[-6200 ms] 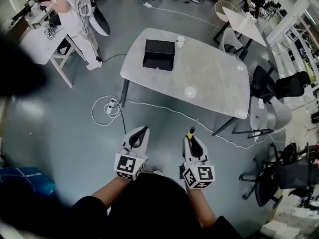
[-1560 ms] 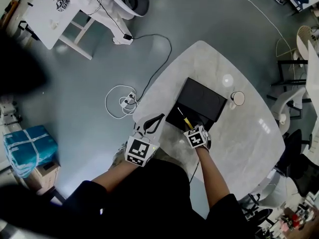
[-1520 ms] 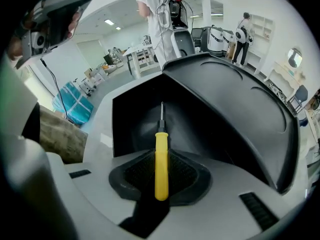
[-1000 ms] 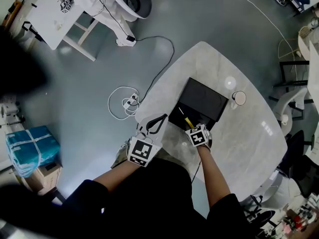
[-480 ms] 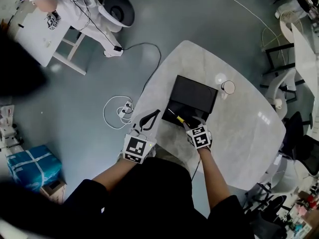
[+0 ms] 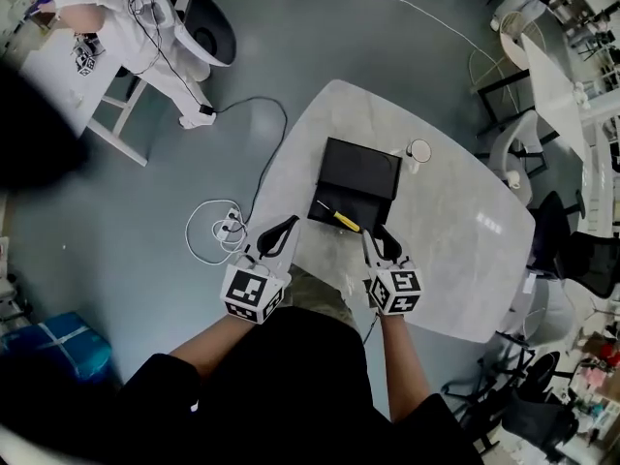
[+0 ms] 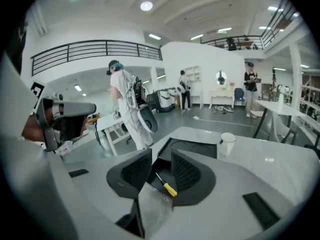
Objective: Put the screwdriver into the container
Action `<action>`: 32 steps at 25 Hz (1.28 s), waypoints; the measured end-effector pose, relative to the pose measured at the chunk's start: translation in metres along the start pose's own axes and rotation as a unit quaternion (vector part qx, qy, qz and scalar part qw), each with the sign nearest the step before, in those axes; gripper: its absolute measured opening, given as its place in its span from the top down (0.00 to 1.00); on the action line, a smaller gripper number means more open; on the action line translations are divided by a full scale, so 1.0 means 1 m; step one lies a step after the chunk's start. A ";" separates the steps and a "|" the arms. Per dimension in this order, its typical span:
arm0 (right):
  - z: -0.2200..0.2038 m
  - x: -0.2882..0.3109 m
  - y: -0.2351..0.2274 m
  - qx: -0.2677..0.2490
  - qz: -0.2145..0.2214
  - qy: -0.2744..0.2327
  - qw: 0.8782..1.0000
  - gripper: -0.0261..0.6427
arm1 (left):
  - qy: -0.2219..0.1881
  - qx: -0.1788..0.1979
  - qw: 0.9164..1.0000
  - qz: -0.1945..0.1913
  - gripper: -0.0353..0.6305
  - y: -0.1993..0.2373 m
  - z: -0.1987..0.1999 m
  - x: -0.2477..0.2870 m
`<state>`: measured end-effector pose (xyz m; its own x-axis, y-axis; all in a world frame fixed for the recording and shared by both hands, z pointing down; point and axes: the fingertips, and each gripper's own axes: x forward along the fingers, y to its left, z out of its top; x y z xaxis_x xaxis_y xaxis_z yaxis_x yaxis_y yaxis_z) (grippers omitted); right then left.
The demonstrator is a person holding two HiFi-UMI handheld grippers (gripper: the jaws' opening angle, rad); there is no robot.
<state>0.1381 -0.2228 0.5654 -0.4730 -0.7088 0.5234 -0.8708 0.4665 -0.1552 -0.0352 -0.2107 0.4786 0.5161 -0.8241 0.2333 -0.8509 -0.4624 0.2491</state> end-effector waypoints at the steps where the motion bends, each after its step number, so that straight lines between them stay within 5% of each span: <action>1: 0.007 -0.016 0.006 0.008 -0.013 -0.015 1.000 0.79 | -0.015 -0.002 1.000 -0.005 0.92 -0.005 0.009 -0.010; 6: 0.038 -0.086 0.040 0.056 -0.078 -0.080 0.992 0.89 | -0.050 0.020 0.998 -0.026 0.92 -0.030 0.035 -0.054; 16: 0.068 -0.165 0.134 0.016 -0.075 -0.177 0.981 0.94 | -0.058 0.042 0.996 -0.053 0.92 -0.068 0.028 -0.114; 32: 0.059 -0.205 0.141 -0.003 -0.104 -0.198 0.975 0.94 | -0.075 0.057 0.994 -0.055 0.92 -0.085 0.033 -0.139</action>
<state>0.1043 -0.0436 0.3868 -0.3024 -0.9363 0.1784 -0.9530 0.2937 -0.0740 -0.0375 -0.0675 0.3937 0.5930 -0.8025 0.0658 -0.8006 -0.5790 0.1544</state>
